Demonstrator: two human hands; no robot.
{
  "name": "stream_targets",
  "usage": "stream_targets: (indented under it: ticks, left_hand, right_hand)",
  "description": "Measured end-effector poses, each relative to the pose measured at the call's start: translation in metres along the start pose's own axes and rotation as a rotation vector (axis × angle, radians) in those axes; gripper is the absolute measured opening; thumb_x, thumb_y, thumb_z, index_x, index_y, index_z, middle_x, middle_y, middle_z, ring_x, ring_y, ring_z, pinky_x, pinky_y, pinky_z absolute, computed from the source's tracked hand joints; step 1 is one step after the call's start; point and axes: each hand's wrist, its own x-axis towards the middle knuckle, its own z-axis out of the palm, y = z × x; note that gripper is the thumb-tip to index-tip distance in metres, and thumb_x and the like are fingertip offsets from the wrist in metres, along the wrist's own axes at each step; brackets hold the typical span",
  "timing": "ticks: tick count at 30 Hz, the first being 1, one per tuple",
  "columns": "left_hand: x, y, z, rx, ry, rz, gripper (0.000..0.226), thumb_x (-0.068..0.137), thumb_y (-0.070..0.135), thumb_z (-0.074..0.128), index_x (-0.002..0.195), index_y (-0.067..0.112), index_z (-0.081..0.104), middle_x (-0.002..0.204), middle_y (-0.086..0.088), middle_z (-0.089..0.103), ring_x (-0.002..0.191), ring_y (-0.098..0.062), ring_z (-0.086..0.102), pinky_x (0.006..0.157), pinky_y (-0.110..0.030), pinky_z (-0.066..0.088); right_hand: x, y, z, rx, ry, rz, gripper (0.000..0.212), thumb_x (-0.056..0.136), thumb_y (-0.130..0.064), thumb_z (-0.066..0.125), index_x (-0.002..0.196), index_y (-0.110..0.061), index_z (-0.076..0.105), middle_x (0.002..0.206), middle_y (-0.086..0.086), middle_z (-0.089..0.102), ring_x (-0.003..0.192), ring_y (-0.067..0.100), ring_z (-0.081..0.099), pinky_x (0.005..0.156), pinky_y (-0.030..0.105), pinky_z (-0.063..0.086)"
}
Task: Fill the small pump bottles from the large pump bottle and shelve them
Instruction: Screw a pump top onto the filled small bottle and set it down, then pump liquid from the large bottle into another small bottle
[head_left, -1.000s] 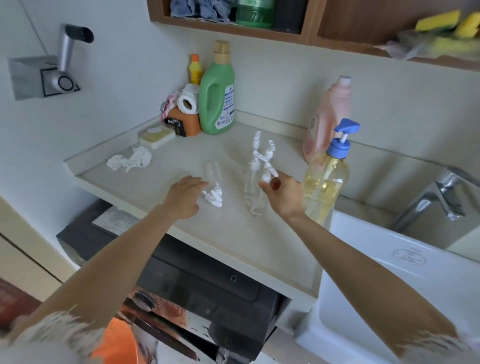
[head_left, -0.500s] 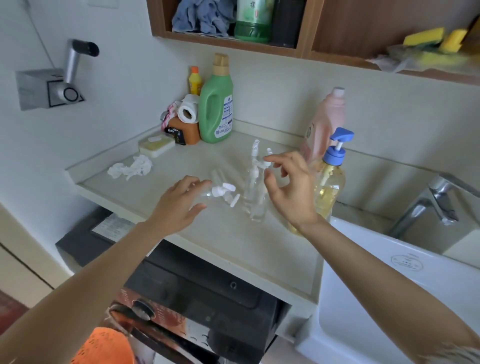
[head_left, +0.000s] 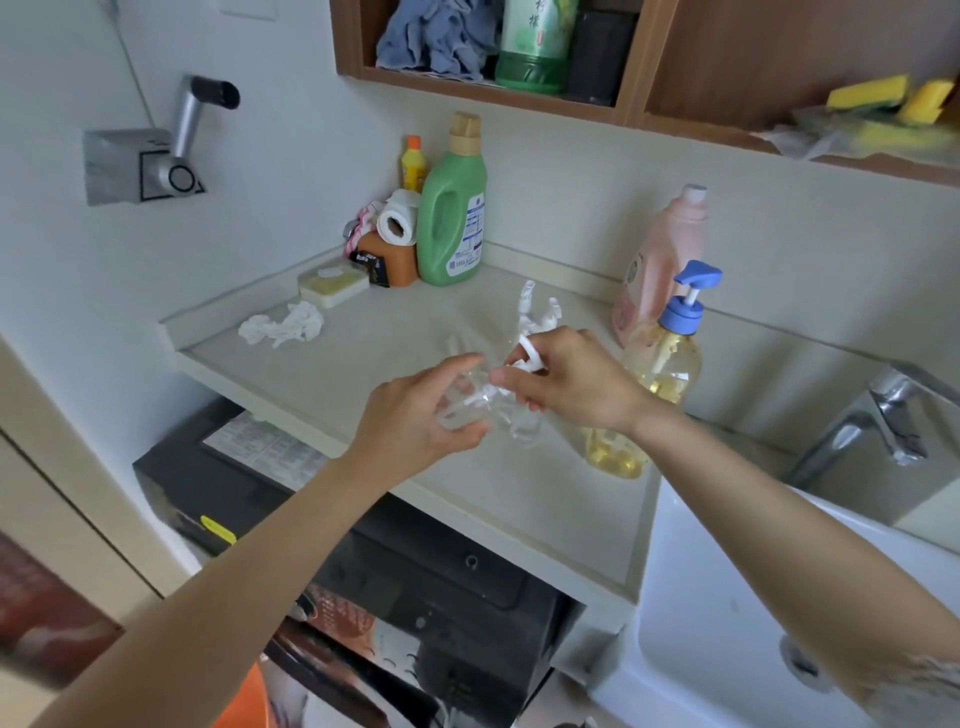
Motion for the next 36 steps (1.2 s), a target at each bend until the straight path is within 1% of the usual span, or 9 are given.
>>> stream_targets:
  ticks: [4, 8, 10, 13, 16, 18, 22, 31, 36]
  left_hand:
    - [-0.003, 0.000, 0.011, -0.055, -0.035, -0.176, 0.055, 0.063, 0.039, 0.086, 0.092, 0.022, 0.043, 0.078, 0.009, 0.064, 0.061, -0.016, 0.064, 0.064, -0.031, 0.050]
    - [-0.007, -0.005, 0.018, -0.191, -0.131, -0.164, 0.041, 0.058, 0.056, 0.071, 0.077, 0.036, 0.040, 0.065, 0.012, 0.063, 0.053, -0.010, 0.061, 0.057, -0.027, 0.049]
    - [-0.005, -0.005, 0.020, -0.174, -0.163, -0.142, 0.039, 0.058, 0.057, 0.068, 0.079, 0.034, 0.044, 0.065, 0.014, 0.062, 0.053, -0.007, 0.058, 0.057, -0.027, 0.049]
    - [0.001, -0.002, 0.024, -0.184, -0.161, -0.122, 0.040, 0.059, 0.054, 0.069, 0.083, 0.030, 0.049, 0.070, 0.010, 0.066, 0.057, -0.008, 0.063, 0.060, -0.033, 0.053]
    - [0.005, -0.001, 0.028, -0.175, -0.165, -0.109, 0.038, 0.058, 0.055, 0.069, 0.081, 0.035, 0.047, 0.069, 0.010, 0.067, 0.058, -0.008, 0.065, 0.061, -0.034, 0.054]
    - [0.005, 0.000, 0.029, -0.165, -0.182, -0.101, 0.039, 0.057, 0.057, 0.067, 0.082, 0.034, 0.048, 0.066, 0.009, 0.066, 0.056, -0.009, 0.063, 0.059, -0.033, 0.053]
    - [0.008, 0.005, 0.031, -0.171, -0.209, -0.092, 0.041, 0.057, 0.057, 0.066, 0.083, 0.028, 0.052, 0.063, 0.011, 0.063, 0.055, -0.008, 0.061, 0.058, -0.032, 0.052]
    - [0.003, -0.001, 0.028, -0.167, -0.299, -0.159, 0.037, 0.056, 0.057, 0.066, 0.083, 0.036, 0.050, 0.065, 0.017, 0.061, 0.059, -0.007, 0.063, 0.063, -0.034, 0.054]
    - [-0.001, -0.002, 0.029, -0.155, -0.337, -0.172, 0.036, 0.057, 0.055, 0.068, 0.083, 0.040, 0.048, 0.071, 0.026, 0.062, 0.061, -0.005, 0.064, 0.065, -0.035, 0.055]
  right_hand:
    - [-0.003, 0.001, 0.004, -0.044, -0.009, 0.000, 0.030, 0.080, -0.035, 0.076, 0.082, -0.006, 0.068, 0.067, 0.003, 0.065, 0.058, 0.006, 0.052, 0.057, 0.015, 0.038]
    - [-0.011, 0.003, -0.003, -0.119, -0.166, -0.114, 0.024, 0.075, -0.018, 0.082, 0.096, -0.018, 0.070, 0.086, -0.006, 0.070, 0.074, 0.003, 0.059, 0.071, 0.015, 0.043]
    - [-0.016, 0.000, -0.014, -0.124, -0.254, -0.015, 0.045, 0.073, -0.039, 0.082, 0.109, -0.021, 0.063, 0.099, -0.009, 0.066, 0.087, 0.004, 0.061, 0.080, 0.021, 0.048]
    - [-0.023, 0.000, -0.024, -0.068, -0.383, 0.242, 0.075, 0.074, -0.077, 0.044, 0.110, -0.015, 0.062, 0.093, -0.005, 0.070, 0.086, 0.012, 0.065, 0.083, 0.026, 0.050]
    - [-0.028, 0.012, -0.018, -0.023, -0.254, 0.179, 0.036, 0.093, -0.045, 0.057, 0.087, -0.012, 0.069, 0.076, 0.000, 0.071, 0.068, 0.009, 0.064, 0.070, 0.019, 0.047]
    - [-0.031, 0.019, -0.016, -0.055, -0.183, 0.093, 0.015, 0.086, -0.027, 0.071, 0.099, -0.020, 0.070, 0.085, -0.003, 0.070, 0.071, 0.002, 0.058, 0.072, 0.016, 0.045]
    - [-0.035, 0.022, -0.015, 0.017, -0.260, 0.177, 0.033, 0.089, -0.049, 0.060, 0.088, -0.018, 0.071, 0.075, -0.006, 0.072, 0.071, 0.005, 0.066, 0.072, 0.019, 0.049]
    - [-0.037, 0.032, -0.003, -0.131, -0.204, 0.007, 0.024, 0.088, -0.034, 0.067, 0.111, -0.030, 0.062, 0.091, -0.019, 0.065, 0.089, -0.003, 0.056, 0.088, 0.029, 0.047]
    - [-0.037, 0.033, 0.002, -0.118, -0.094, -0.073, 0.013, 0.086, -0.030, 0.067, 0.098, -0.026, 0.065, 0.081, -0.024, 0.059, 0.075, -0.007, 0.056, 0.073, 0.027, 0.044]
